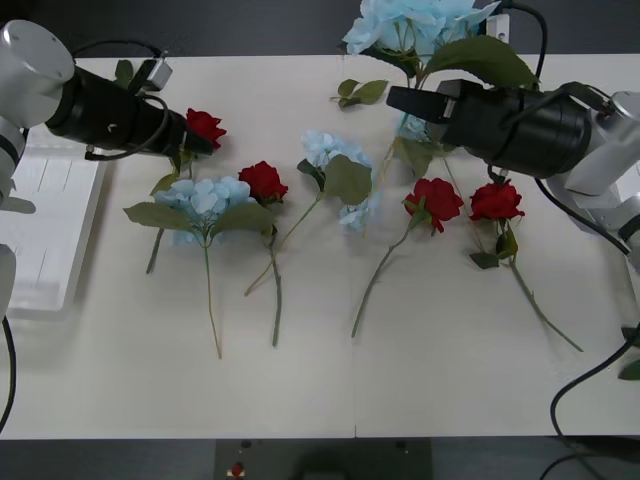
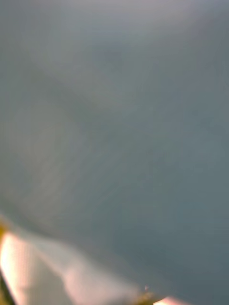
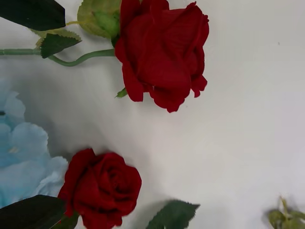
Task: Put the red flowers into the right box and the blue flowers into the left box
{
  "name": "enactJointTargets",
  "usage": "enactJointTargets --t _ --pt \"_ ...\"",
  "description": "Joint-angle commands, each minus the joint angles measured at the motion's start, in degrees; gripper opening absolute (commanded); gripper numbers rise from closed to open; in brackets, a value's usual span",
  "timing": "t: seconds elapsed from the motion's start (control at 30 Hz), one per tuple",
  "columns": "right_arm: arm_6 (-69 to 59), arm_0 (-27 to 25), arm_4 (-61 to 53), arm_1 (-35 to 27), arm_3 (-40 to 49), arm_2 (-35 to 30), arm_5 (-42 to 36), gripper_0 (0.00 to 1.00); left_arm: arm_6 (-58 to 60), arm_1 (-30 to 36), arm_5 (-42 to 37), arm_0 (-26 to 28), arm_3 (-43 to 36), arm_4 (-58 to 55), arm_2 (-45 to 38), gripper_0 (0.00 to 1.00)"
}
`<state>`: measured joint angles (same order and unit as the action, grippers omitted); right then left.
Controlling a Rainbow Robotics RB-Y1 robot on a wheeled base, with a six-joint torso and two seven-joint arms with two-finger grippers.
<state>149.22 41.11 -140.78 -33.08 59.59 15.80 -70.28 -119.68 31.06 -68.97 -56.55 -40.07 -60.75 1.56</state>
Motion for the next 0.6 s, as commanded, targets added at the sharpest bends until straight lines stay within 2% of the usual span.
enactJointTargets --t 0.03,0.23,0.6 --pt "2.6 1.7 -0.3 3.0 2.2 -2.3 -0.1 0.0 -9.6 3.4 -3.6 -2.4 -1.7 -5.3 -2.3 1.0" --pt "3.4 2.2 -0.3 5.8 2.2 -3.0 0.7 0.0 -16.5 4.1 -10.4 -2.4 -1.7 -11.7 -5.1 1.0" --pt "3.9 4.9 5.2 9.3 2.2 -3.0 5.1 0.0 -18.2 4.1 -26.1 -2.4 -1.7 -24.4 -7.5 1.0"
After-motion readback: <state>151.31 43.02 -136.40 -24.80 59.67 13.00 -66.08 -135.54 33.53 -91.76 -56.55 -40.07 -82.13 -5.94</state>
